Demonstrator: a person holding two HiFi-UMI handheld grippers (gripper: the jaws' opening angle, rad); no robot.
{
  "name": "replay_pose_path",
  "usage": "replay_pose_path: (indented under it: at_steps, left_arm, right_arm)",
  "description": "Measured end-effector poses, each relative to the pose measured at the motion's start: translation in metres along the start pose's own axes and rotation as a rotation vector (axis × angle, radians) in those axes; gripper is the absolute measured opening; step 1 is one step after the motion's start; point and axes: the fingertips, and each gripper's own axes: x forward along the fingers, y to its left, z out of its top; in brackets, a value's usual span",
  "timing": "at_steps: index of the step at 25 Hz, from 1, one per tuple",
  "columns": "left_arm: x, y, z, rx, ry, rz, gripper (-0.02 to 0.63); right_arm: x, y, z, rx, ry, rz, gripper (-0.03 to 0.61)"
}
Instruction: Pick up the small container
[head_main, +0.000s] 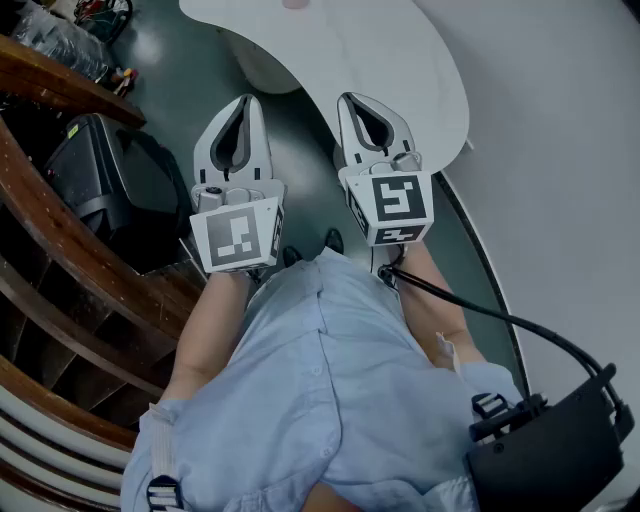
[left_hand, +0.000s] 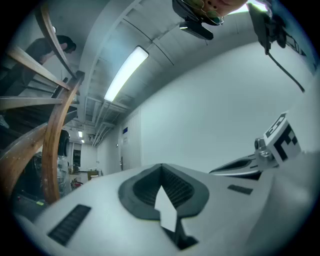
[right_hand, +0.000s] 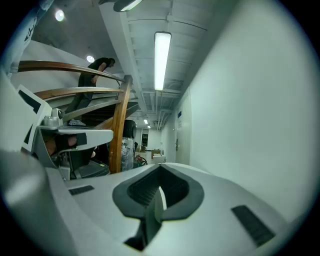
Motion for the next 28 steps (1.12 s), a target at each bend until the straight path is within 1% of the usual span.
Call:
replay_pose_path:
  at_steps: [11, 15, 17, 19, 22, 26, 28]
  left_arm:
    - [0.012, -0.011, -0.003, 0.005, 0.004, 0.013, -0.002]
    - [0.016, -0.012, -0.005, 0.007, 0.000, 0.029, -0.002]
    - [0.018, -0.012, -0.005, -0.009, -0.006, 0.046, -0.002]
    - [0.020, -0.009, -0.007, -0.024, -0.007, 0.066, -0.002]
    - [0.022, -0.004, -0.017, -0.004, 0.017, 0.074, 0.000]
    - [0.035, 0.007, -0.023, -0.051, 0.022, 0.090, -0.002]
    - [0.044, 0.015, -0.030, -0.052, 0.026, 0.085, 0.000]
  right_arm:
    - [0.005, -0.014, -0.005, 0.001, 0.002, 0.021, -0.002]
    - [0.010, -0.019, -0.006, 0.019, -0.016, 0.032, -0.002]
    - [0.015, -0.023, -0.005, 0.028, -0.021, 0.029, 0.000]
    - [0.020, -0.025, -0.006, 0.016, -0.020, 0.032, 0.000]
    - [0.028, -0.025, -0.009, 0.012, -0.013, 0.042, 0.000]
    - [0.048, -0.022, -0.014, 0.015, 0.004, 0.056, 0.000]
    - [0.061, -0.023, -0.018, 0.014, 0.012, 0.047, 0.000]
